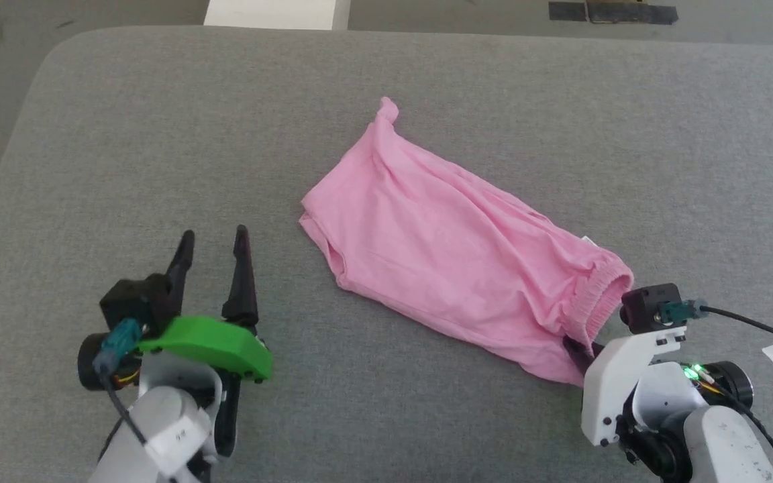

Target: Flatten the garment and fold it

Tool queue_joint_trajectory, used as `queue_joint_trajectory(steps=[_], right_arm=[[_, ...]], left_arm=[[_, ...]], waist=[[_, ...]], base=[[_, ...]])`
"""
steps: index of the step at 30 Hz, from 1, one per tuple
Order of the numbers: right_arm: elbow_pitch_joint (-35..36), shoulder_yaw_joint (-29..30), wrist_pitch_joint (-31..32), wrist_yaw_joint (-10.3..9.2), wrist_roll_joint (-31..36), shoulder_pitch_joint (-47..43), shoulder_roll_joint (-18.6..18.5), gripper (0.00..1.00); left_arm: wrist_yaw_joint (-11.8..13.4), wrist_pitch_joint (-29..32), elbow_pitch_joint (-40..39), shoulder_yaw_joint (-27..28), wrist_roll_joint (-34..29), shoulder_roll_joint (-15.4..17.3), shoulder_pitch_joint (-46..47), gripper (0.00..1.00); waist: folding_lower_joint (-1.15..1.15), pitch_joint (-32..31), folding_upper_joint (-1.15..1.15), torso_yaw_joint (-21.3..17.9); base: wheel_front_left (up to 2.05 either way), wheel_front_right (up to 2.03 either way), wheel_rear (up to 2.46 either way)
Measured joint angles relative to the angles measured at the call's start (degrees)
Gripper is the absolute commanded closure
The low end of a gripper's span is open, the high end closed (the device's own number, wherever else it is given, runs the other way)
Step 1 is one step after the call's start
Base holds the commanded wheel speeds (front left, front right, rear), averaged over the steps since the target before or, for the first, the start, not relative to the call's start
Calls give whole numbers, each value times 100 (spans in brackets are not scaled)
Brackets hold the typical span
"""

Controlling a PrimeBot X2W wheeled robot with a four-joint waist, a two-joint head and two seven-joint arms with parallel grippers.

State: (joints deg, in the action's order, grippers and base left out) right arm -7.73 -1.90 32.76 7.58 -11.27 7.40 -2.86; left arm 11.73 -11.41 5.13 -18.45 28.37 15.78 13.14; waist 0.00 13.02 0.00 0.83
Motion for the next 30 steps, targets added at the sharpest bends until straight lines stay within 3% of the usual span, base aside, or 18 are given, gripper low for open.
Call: queue_joint_trajectory(steps=[4,9,13,16,20,21,22,23,30], right_arm=[[218,-47,0,0,-60,8,-1,100],[438,-159,5,0,-143,28,-1,100],[571,-237,25,0,-220,28,-3,100],[615,-238,25,0,-232,28,-2,100],[678,-226,25,0,-232,28,0,100],[689,-223,25,0,-232,28,0,100],[698,-218,25,0,-232,28,1,100],[708,-209,25,0,-232,28,1,100],[714,-120,63,1,-227,29,-3,100]], left_arm=[[-8,848,298,-80,352,-133,467,0],[-2,2417,1032,-377,647,-293,1465,0],[280,3727,1809,-599,653,-385,2247,0],[469,4255,2050,-638,655,-397,2474,0],[503,4521,2123,-678,676,-379,2626,0],[502,4526,2131,-681,686,-376,2645,7],[492,4547,2140,-699,686,-371,2659,66],[461,4554,2135,-687,722,-376,2666,100],[267,4176,2112,-492,1033,-479,2566,100]], waist=[[0,78,0,-97],[0,236,0,-196],[0,417,0,-292],[0,501,0,-362],[0,623,0,-415],[0,650,0,-423],[0,669,0,-426],[0,689,0,-426],[0,622,0,-298]], base=[[0,0,0],[0,0,0],[0,0,0],[0,0,0],[0,0,0],[0,0,0],[0,0,0],[0,0,0],[0,0,0]])
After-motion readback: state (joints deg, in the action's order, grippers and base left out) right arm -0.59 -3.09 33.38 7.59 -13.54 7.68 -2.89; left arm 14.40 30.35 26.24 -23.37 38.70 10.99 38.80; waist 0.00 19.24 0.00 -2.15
